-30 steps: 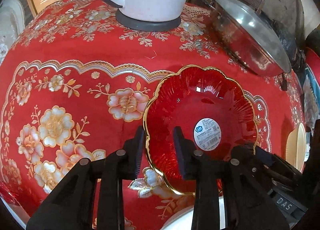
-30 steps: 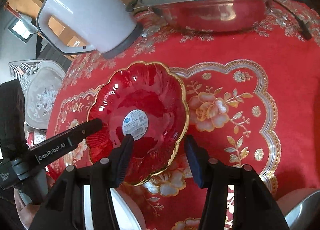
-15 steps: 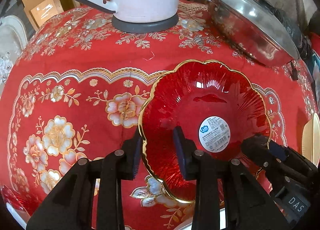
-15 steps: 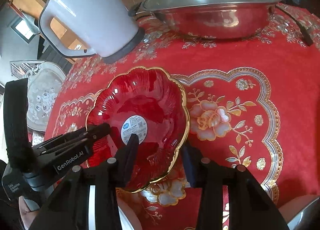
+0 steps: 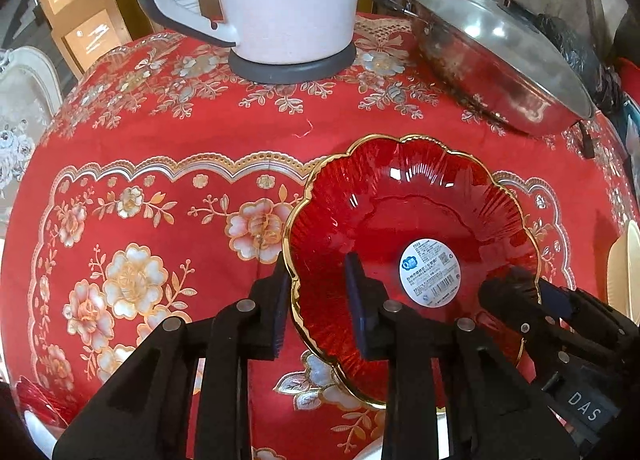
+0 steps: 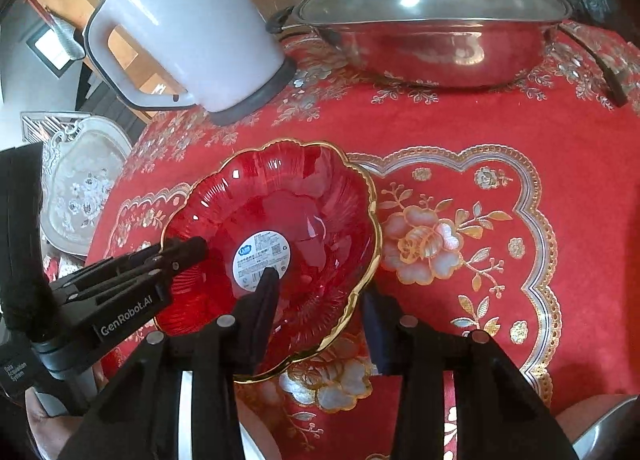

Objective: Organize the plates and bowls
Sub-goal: 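Move both grippers to the small labelled red plate and close on its rim, then lift the red plate with both grippers and carry it toward the plate stack, then lower the red plate onto the white plate with both grippers and open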

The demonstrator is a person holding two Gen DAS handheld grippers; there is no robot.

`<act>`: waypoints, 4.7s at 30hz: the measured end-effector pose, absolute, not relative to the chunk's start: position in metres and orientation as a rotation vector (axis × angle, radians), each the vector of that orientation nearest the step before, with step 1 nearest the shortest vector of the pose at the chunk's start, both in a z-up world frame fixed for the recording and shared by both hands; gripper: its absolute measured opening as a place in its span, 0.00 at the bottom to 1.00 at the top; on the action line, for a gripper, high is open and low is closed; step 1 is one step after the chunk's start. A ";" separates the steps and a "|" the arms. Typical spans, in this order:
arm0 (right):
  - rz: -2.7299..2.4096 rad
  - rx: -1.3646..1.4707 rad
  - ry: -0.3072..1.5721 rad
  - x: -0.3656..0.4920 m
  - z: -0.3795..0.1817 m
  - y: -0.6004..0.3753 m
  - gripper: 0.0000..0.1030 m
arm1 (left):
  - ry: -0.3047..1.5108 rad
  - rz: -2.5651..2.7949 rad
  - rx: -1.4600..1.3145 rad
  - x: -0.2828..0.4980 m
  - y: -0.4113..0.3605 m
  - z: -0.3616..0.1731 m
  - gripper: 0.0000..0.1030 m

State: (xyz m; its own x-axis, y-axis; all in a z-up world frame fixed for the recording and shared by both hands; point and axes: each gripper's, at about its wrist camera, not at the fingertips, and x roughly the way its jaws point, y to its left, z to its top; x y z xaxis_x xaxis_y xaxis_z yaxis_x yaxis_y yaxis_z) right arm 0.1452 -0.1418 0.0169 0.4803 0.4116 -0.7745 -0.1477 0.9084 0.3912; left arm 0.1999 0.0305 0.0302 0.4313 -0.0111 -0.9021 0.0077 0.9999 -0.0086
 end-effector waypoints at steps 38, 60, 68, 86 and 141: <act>0.377 0.295 1.030 0.142 0.017 -0.155 0.11 | 1.152 -0.042 -0.013 0.199 0.033 0.021 0.26; 0.410 0.253 0.969 0.131 0.052 -0.132 0.11 | 1.072 -0.006 -0.048 0.180 0.054 0.065 0.25; 0.400 0.197 0.942 0.132 0.065 -0.119 0.11 | 1.044 0.018 -0.066 0.181 0.061 0.081 0.24; 0.445 0.218 0.912 0.103 0.077 -0.119 0.12 | 1.009 -0.026 -0.052 0.130 0.067 0.097 0.24; 0.803 0.000 0.929 0.001 0.075 0.063 0.15 | 0.864 0.267 -0.139 -0.066 0.230 0.109 0.24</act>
State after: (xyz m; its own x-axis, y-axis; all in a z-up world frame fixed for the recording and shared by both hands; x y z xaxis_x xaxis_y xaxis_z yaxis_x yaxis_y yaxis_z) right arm 0.0008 0.0625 0.0750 0.3361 0.6159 -0.7126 -0.6156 0.7162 0.3287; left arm -0.0661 0.2298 0.1088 0.6191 0.1753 -0.7655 -0.2875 0.9577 -0.0132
